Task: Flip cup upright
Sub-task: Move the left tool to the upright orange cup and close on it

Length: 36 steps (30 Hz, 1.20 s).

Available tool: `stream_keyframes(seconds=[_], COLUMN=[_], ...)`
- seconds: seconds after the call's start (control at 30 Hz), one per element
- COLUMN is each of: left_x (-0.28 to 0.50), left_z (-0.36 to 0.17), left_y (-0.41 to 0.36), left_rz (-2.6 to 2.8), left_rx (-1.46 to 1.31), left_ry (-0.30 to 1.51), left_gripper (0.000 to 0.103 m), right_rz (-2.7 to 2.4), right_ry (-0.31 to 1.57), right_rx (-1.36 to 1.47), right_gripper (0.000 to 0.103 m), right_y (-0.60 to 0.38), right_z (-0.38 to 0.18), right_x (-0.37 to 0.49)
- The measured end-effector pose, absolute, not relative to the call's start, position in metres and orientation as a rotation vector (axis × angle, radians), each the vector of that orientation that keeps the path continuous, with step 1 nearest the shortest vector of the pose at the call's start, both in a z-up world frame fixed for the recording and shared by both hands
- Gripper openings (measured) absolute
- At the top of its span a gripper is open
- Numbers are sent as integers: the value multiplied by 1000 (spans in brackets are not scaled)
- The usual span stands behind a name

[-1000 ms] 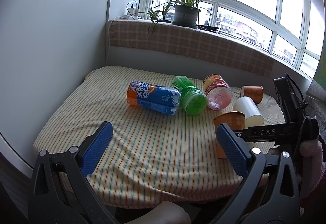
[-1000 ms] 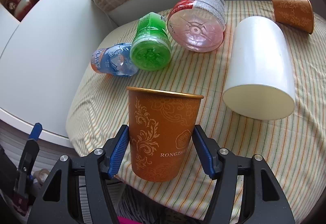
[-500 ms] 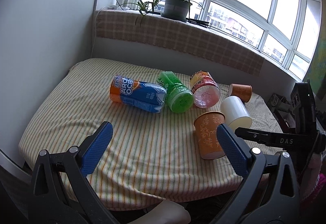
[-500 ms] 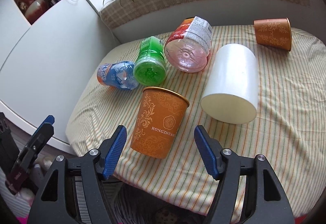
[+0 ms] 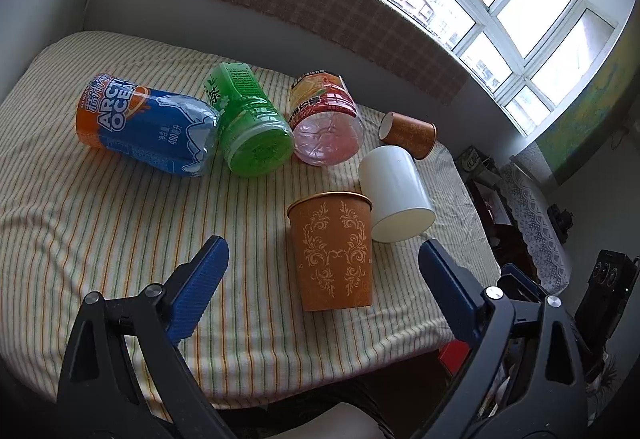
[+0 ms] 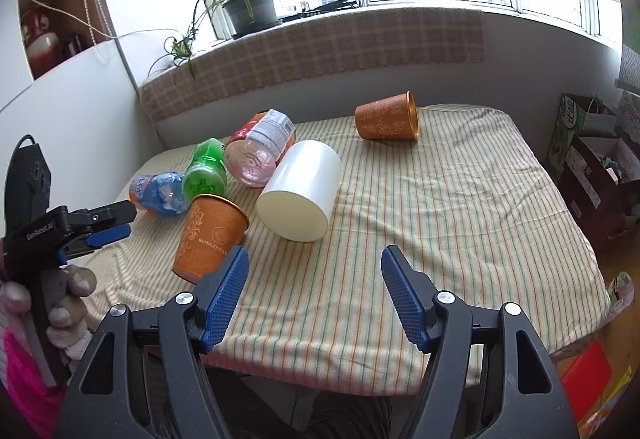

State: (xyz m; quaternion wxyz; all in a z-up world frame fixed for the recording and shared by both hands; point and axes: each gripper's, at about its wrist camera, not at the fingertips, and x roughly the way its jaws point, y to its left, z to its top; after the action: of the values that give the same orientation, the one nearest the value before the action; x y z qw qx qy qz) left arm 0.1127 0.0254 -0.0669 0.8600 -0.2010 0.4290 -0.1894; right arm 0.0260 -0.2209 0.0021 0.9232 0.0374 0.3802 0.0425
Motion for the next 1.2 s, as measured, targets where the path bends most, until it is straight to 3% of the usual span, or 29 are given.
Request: stream_keyframes(seconds=[0.53,1.2], left_x=[164,179], left_z=[-106,-124], left_y=[-2,-17], left_rz=[-526,-537], left_rx=[-475,-469], left_ry=[1110,1175], left_gripper=[82,66], right_rz=[-35,-47], right_ry=[771,798], right_rx=[34,74], right_gripper=[69,69], right_y=[-236,-239], right_z=[-4,-11], right_x=[7,8])
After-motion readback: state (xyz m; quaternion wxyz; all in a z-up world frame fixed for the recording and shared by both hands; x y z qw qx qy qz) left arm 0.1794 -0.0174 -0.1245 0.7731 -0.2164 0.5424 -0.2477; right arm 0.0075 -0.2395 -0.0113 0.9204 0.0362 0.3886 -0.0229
